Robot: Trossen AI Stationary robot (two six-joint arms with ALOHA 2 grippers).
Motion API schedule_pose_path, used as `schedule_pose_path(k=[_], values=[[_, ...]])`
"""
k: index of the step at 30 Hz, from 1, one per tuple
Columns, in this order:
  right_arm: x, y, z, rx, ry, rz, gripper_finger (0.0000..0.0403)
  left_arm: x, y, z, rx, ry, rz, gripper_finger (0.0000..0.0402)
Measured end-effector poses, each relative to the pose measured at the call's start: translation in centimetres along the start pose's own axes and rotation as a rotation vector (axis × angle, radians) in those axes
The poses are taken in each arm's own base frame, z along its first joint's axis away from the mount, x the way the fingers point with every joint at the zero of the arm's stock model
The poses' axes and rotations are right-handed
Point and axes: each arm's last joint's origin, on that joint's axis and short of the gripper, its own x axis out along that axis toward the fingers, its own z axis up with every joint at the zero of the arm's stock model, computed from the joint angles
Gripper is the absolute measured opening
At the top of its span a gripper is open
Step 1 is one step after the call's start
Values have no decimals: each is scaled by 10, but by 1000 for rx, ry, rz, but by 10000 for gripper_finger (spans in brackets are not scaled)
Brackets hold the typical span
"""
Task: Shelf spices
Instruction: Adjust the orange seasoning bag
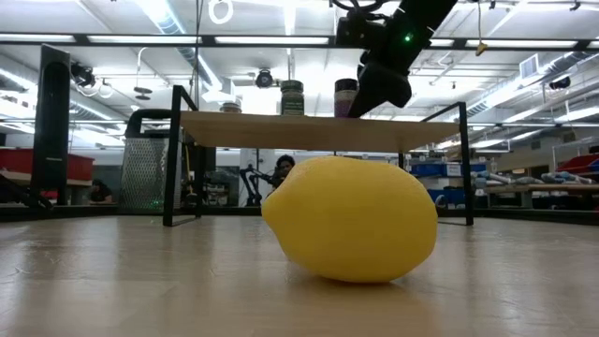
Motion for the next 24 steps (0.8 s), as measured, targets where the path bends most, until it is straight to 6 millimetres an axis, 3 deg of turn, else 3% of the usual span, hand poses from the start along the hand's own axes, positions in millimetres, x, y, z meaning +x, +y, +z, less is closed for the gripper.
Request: schedule_pose_path(k=[24], values=[[-11, 8, -22, 130, 173, -119, 0, 0, 0, 0, 0, 0, 0, 4]])
